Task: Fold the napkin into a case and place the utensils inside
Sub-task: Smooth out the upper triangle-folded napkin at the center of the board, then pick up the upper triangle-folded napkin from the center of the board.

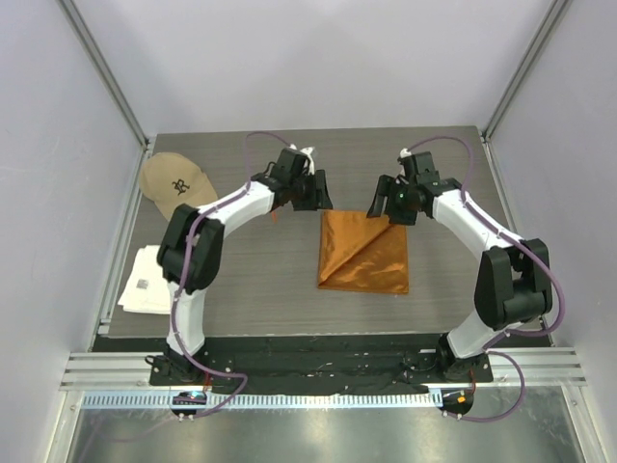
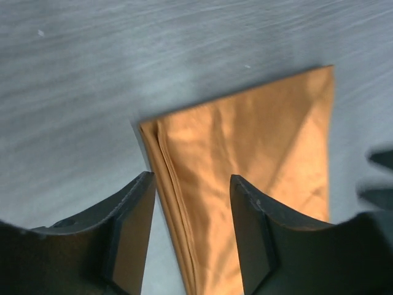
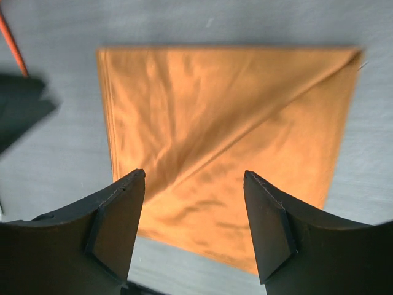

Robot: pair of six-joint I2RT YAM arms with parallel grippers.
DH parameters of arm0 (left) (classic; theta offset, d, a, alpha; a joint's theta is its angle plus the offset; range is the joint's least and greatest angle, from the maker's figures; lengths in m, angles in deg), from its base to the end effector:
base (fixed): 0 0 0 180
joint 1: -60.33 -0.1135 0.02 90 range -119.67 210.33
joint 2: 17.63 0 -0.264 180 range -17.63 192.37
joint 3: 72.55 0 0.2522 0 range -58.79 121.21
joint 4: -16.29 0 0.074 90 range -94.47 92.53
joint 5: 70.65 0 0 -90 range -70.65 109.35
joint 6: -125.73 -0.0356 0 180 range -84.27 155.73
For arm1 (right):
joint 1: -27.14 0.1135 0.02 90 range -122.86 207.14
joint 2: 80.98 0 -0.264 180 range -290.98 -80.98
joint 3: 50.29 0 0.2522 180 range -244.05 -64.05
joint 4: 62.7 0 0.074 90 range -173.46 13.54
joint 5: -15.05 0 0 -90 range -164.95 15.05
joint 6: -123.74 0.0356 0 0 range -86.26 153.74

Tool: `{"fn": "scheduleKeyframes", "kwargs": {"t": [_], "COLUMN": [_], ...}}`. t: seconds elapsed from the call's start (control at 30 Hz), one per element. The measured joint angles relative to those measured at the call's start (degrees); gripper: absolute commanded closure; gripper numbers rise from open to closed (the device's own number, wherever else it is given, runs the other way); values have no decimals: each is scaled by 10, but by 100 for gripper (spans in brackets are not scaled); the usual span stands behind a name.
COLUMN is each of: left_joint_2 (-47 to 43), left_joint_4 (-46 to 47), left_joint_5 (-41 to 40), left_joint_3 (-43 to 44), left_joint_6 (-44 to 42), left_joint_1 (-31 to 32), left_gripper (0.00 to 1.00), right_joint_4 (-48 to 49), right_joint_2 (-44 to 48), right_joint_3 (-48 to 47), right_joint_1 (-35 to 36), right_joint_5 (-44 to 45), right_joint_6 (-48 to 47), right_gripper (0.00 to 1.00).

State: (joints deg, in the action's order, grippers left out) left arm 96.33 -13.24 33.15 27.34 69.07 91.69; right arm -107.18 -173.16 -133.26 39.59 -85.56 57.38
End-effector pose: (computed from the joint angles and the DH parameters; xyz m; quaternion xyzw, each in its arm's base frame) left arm 0.3802 -0.2417 0.2186 0.0316 0.9132 -0.3026 0.2713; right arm 0.3340 0.0805 0.2491 0.0636 0.9444 0.1796 0.2678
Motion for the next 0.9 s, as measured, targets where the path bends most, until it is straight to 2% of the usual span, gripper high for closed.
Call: {"fn": "scheduleKeyframes", "kwargs": {"t": [0.1,0.27,0.43,0.53,0.57,0.63,0.73,0.77,0.87,0.9], "left_joint_2": [55,106,125,135,138,142,147,148,155,155], "left_joint_4": [-10,-32,-33,-26,-23,-15,-8,-7,-7,-8], "left_joint_5": [-6,-3,0,8,9,13,13,11,5,4], "left_joint_3": [44,76,87,95,95,95,96,96,101,101], "left_joint_6": [-27,-45,-52,-50,-49,-44,-39,-38,-36,-36], "left_joint_1": [0,-4,-7,-7,-8,-8,-8,-8,-8,-9], "left_gripper": [39,39,46,55,61,65,82,92,100,100], "right_joint_4": [-3,-5,2,4,4,5,5,4,-2,-5], "right_joint_2": [24,65,86,87,87,87,85,82,67,61], "right_joint_3": [33,85,120,131,133,134,134,132,122,117], "right_joint_1": [19,24,29,51,60,83,132,150,204,225], "right_joint_5": [-9,-18,-32,-32,-30,-23,-2,6,41,59], "right_joint_6": [-2,-5,-4,-3,-2,1,5,7,10,13], "right_gripper": [29,30,31,31,31,30,28,28,26,26]}}
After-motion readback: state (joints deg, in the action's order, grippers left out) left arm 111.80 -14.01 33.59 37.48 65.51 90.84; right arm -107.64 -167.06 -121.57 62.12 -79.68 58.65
